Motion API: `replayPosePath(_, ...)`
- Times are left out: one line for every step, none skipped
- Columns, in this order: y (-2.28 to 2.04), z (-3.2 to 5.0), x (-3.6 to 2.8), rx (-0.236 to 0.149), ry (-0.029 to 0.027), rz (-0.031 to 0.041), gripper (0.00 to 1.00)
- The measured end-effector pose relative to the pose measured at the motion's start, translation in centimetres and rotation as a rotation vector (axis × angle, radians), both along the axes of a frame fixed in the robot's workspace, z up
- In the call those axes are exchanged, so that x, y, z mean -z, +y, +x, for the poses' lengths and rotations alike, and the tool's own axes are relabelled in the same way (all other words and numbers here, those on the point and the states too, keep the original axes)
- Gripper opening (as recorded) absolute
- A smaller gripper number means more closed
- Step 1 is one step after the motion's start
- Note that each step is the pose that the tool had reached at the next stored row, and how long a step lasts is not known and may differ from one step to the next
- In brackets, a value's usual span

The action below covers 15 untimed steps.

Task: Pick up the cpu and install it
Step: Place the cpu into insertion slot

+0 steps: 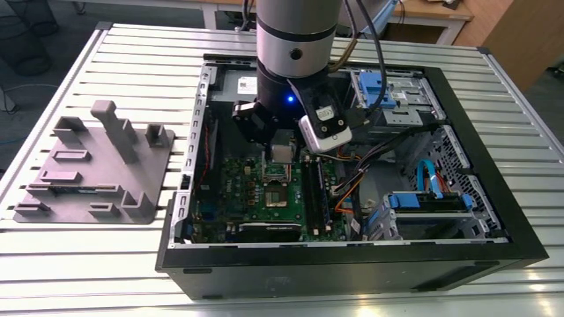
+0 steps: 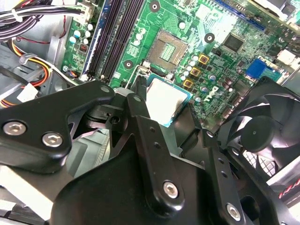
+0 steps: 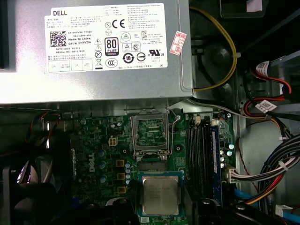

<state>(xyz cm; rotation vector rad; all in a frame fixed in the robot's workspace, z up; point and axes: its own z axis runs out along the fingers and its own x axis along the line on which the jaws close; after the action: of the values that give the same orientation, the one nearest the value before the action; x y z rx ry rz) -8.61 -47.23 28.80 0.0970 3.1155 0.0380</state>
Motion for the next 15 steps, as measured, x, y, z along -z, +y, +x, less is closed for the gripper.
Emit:
replayPosePath(0.0, 0.0, 0.0, 0.0, 0.0, -0.0001, 0.47)
replayPosePath(0.0, 0.0, 0.0, 0.0, 0.0, -0.0001, 0.47)
replayPosePath(0.0, 0.0, 0.0, 0.0, 0.0, -0.0002, 0.47)
replayPosePath(0.0, 0.0, 0.0, 0.0, 0.0, -0.0003, 0.47)
replayPosePath(0.0, 0.0, 0.0, 0.0, 0.0, -0.0004, 0.47)
replayPosePath(0.01, 0.0, 0.06, 0.0, -0.0001, -0.0002, 0.47)
replayPosePath(0.01, 0.0, 0.16, 0.0, -0.0001, -0.0002, 0.47)
replayPosePath(0.0, 0.0, 0.32, 0.0, 0.0, -0.0003, 0.47)
replayPosePath(0.0, 0.0, 0.5, 0.0, -0.0001, -0.0003, 0.47)
replayPosePath(0.0, 0.0, 0.68, 0.0, 0.0, -0.0003, 0.47)
replayPosePath(0.0, 0.0, 0.86, 0.0, 0.0, -0.0003, 0.47)
replayPosePath(0.0, -0.01, 1.05, 0.0, 0.0001, -0.0004, 0.47)
replayPosePath(0.0, -0.01, 1.24, 0.0, 0.0001, -0.0005, 0.47)
replayPosePath(0.0, -0.01, 1.42, 0.0, 0.0, -0.0004, 0.47)
replayPosePath(0.0, -0.01, 1.61, 0.0, 0.0, -0.0003, 0.47)
